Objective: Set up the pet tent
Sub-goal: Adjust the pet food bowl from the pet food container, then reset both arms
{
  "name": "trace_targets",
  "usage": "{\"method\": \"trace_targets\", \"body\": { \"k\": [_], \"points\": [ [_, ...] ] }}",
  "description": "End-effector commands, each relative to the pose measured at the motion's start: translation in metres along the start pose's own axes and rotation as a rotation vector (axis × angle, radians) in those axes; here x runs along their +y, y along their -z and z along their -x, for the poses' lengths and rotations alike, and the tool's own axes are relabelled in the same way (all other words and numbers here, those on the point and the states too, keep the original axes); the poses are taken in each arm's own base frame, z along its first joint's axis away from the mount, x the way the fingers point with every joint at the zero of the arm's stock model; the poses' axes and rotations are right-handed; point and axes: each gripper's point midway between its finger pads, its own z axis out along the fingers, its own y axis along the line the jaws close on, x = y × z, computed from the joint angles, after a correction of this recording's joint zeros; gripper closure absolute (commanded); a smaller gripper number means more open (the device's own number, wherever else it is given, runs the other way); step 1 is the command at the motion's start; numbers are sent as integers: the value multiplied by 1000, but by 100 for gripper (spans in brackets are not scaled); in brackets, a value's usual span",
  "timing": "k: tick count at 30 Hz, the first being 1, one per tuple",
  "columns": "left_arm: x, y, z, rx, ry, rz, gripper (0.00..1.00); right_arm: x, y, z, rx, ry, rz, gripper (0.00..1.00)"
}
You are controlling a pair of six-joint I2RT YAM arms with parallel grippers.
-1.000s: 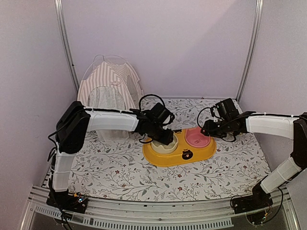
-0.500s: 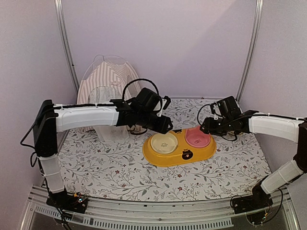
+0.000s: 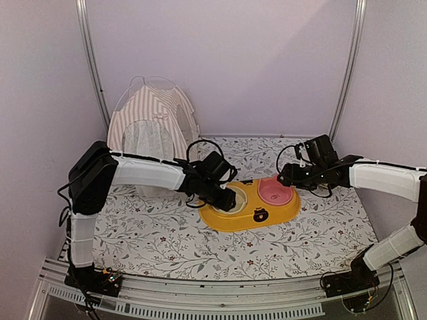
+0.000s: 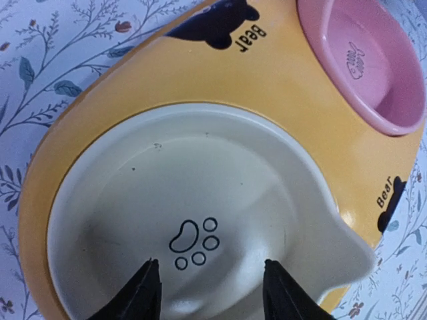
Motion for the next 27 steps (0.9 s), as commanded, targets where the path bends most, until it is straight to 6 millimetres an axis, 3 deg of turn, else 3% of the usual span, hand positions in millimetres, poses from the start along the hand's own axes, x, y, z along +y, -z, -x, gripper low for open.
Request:
{"method": "trace_targets", "body": {
  "k": [1, 4, 6, 7, 8, 9, 16, 22, 27],
  "points": [
    [-3, 65, 40, -148, -13, -2, 46, 9, 12, 13, -72, 1, 36, 22],
    [1, 107, 62, -270, 2, -7, 38, 9, 21, 24, -125, 4, 27, 14],
    [15, 130, 66, -336, 28, 13, 31, 5, 30, 33, -179, 8, 2, 8],
    [27, 142, 69, -375, 52, 30, 21, 3, 36, 39, -214, 10, -7, 5],
    [38, 152, 68, -405, 72, 47, 5, -1, 42, 45, -244, 11, -17, 2],
    [57, 157, 58, -416, 105, 85, 1, -8, 46, 50, -273, 9, -38, 0],
    [153, 229, 24, -630, 293, 225, 1, -67, 64, 78, -431, -21, -162, 1],
    [233, 258, -16, -717, 489, 348, 1, -106, 66, 98, -580, 37, -236, 1],
    [262, 271, -33, -783, 471, 487, 1, -150, 53, 103, -629, 42, -336, 1]
  ]
}}
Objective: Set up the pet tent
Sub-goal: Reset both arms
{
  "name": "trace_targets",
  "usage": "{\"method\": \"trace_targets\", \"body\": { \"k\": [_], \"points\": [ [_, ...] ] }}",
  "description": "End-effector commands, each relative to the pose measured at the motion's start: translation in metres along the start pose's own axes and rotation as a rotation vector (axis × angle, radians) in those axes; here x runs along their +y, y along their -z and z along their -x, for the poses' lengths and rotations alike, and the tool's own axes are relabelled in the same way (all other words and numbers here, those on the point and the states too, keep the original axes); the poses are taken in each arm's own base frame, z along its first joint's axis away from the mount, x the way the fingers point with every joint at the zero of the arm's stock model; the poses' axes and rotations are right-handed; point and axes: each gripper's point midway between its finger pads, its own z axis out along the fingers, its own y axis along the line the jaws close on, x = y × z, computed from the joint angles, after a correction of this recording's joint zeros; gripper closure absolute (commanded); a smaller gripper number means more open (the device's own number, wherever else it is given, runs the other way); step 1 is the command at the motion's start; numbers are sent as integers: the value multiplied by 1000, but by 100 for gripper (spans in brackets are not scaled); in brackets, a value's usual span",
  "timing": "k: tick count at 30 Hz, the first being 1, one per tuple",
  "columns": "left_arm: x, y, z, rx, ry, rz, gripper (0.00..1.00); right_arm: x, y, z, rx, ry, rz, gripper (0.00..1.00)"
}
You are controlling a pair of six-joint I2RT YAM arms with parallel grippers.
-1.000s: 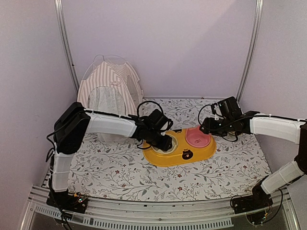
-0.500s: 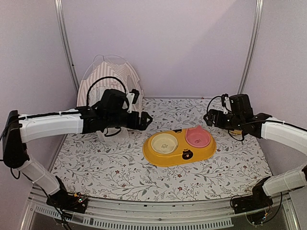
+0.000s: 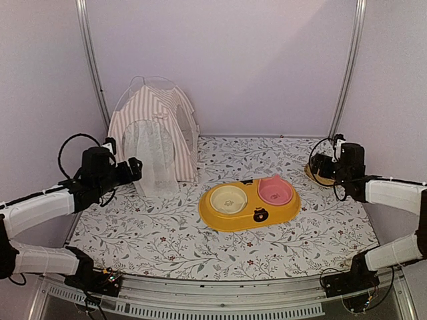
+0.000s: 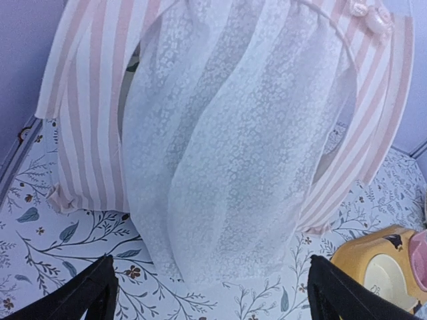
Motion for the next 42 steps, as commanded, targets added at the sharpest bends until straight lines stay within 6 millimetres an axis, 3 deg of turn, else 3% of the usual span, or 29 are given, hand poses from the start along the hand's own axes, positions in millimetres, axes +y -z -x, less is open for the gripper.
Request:
{"method": "trace_targets", "body": {
  "k": [1, 3, 7, 12, 13, 18, 22, 26, 32, 37, 42],
  "points": [
    [20, 2, 16, -133, -43, 51, 1, -32, -20, 20, -132, 28, -78, 1],
    [35, 3, 16, -160, -70, 107, 1, -47, -27, 24, -137, -6, -85, 1],
    [46, 5, 19, -230, -178, 111, 1, -65, -11, 35, -288, 49, -140, 1],
    [61, 11, 29, -321, -203, 126, 1, -86, 8, 5, -397, 93, -184, 1],
    [64, 11, 31, -325, -206, 140, 0, -79, 19, 13, -477, 98, -143, 1],
    [84, 7, 38, -333, -245, 239, 1, -61, 27, 5, -515, 168, -41, 1],
    [109, 16, 39, -405, -245, 354, 0, -57, 7, 3, -437, 213, -28, 1],
    [135, 28, 31, -502, -199, 413, 1, -58, 7, 4, -443, 205, -37, 1],
    [115, 19, 42, -595, -298, 304, 1, -58, 6, 4, -438, 204, -35, 1],
    [107, 19, 30, -653, -376, 264, 1, -57, 6, 4, -438, 205, -33, 1],
    [112, -8, 32, -560, -364, 290, 1, -57, 5, 4, -436, 205, -32, 1]
  ]
}}
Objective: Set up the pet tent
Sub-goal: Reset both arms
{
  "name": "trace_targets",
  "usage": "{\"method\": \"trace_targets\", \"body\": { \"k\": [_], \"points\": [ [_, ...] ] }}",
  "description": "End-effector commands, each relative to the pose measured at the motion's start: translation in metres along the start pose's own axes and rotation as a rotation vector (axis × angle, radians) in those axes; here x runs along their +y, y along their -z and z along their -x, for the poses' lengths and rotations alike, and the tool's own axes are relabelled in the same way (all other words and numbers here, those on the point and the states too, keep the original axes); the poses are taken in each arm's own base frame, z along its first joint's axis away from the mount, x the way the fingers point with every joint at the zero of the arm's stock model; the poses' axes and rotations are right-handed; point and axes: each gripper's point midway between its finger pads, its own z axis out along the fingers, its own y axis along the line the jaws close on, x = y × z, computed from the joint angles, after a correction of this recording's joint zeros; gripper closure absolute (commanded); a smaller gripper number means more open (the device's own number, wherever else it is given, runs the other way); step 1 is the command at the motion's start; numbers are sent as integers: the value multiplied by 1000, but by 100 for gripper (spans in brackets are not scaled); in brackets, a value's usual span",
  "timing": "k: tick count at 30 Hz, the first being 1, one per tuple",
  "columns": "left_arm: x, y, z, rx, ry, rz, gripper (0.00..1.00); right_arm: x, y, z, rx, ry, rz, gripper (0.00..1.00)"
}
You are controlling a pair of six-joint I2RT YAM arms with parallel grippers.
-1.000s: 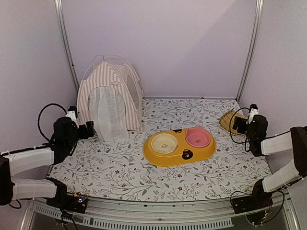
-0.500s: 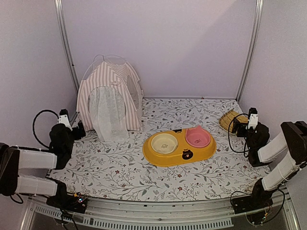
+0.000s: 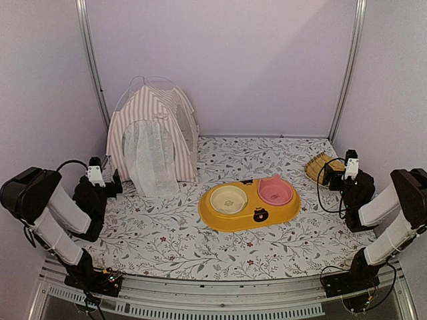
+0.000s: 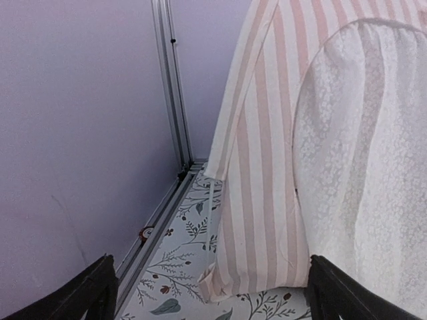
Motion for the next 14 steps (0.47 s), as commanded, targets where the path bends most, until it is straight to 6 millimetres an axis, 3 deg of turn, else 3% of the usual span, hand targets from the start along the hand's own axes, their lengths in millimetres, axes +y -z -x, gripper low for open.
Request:
{"method": "trace_targets", "body": {
  "k": [1, 14],
  "points": [
    [1, -17, 27, -68, 19, 8, 1, 1, -4, 7, -24, 5, 7, 1],
    [2, -20, 25, -58, 25, 9, 1, 0, -4, 7, -24, 5, 7, 1]
  ]
}}
